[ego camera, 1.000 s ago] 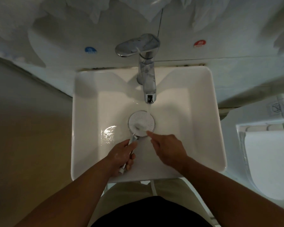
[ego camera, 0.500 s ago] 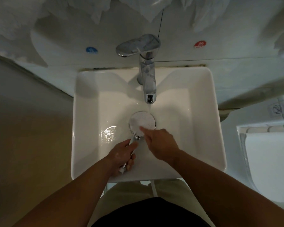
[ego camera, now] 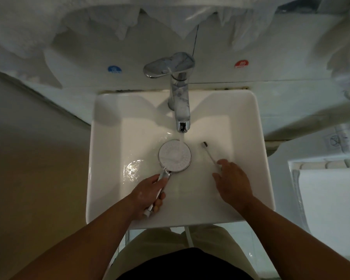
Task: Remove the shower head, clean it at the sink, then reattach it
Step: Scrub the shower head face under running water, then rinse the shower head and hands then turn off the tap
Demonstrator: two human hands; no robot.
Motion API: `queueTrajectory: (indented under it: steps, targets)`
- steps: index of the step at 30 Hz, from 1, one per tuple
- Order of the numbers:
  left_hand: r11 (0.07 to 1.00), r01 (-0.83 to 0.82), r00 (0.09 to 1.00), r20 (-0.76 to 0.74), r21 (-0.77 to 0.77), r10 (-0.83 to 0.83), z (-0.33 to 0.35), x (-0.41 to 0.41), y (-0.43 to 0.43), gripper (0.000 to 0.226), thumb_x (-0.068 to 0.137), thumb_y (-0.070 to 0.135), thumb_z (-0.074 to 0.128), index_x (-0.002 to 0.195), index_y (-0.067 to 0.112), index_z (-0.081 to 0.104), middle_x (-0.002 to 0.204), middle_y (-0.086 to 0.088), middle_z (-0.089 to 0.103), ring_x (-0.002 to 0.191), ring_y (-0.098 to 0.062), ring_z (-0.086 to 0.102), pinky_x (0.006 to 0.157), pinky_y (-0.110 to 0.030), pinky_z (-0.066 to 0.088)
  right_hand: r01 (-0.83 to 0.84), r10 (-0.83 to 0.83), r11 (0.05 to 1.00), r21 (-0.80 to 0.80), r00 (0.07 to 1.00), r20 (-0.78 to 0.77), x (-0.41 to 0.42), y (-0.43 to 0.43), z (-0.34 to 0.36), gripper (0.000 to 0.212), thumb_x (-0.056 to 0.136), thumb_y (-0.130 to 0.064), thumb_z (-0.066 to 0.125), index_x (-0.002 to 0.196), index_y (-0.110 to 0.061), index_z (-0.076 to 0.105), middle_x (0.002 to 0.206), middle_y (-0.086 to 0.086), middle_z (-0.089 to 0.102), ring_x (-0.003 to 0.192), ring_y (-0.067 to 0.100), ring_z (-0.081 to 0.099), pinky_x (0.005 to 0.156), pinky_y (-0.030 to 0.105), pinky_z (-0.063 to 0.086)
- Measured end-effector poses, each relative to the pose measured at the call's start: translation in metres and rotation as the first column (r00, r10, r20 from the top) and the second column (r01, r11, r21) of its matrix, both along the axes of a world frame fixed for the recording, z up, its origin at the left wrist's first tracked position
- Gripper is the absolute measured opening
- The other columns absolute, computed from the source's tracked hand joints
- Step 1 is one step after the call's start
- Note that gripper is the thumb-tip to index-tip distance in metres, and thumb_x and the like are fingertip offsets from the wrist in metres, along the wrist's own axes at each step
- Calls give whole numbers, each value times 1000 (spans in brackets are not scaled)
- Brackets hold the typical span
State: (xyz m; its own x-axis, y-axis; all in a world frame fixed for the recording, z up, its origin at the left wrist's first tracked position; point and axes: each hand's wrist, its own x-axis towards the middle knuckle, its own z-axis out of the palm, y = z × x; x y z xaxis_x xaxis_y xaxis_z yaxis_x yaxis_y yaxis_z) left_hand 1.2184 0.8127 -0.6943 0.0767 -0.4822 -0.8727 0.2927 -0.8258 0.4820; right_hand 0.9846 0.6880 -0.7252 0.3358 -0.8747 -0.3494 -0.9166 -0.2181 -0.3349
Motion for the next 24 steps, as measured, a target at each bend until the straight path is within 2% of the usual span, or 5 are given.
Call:
queueTrajectory:
  steps: [6, 10, 16, 21, 24]
  targets:
    - [997, 51, 998, -37, -64, -53, 20, 0, -7, 36, 98, 53, 57, 113, 21, 65, 66, -5, 53, 47, -14, 41, 43, -23, 36, -131, 167, 981, -140, 942, 290, 76, -7, 21, 56, 97, -50, 47, 141, -16, 47, 146, 15, 47, 133, 34, 45, 109, 46, 42]
    - [985, 127, 992, 39, -120, -124, 34, -5, -12, 28, 101, 51, 52, 119, 32, 62, 66, -6, 55, 46, -13, 44, 45, -24, 38, -305, 321, 942, -138, 941, 110, 125, -20, 36, 50, 96, -58, 43, 126, -20, 56, 121, 9, 57, 115, 28, 53, 92, 45, 48]
    - [958, 238, 968, 116, -157, -222, 38, 1, -15, 20, 103, 43, 51, 117, 34, 63, 65, -5, 52, 46, -14, 44, 42, -24, 38, -127, 125, 989, -71, 992, -34, 132, -47, 50, 38, 101, -43, 45, 99, -11, 65, 95, 11, 69, 87, 32, 68, 74, 37, 48]
    - [921, 355, 933, 113, -159, -341, 33, 12, -13, 22, 101, 46, 55, 117, 35, 64, 60, -3, 54, 46, -16, 43, 41, -26, 39, -729, 723, 683, -30, 682, -107, 128, -37, 36, 26, 97, -38, 57, 105, -16, 67, 86, 7, 64, 88, 34, 62, 69, 37, 42]
    - [933, 309, 950, 101, -181, -295, 35, 7, -20, 19, 102, 42, 56, 115, 32, 67, 63, -6, 52, 45, -18, 42, 41, -25, 37, -508, 508, 856, -96, 861, -30, 128, -53, 56, 56, 100, -60, 36, 79, -16, 65, 76, 4, 63, 76, 24, 65, 67, 33, 42]
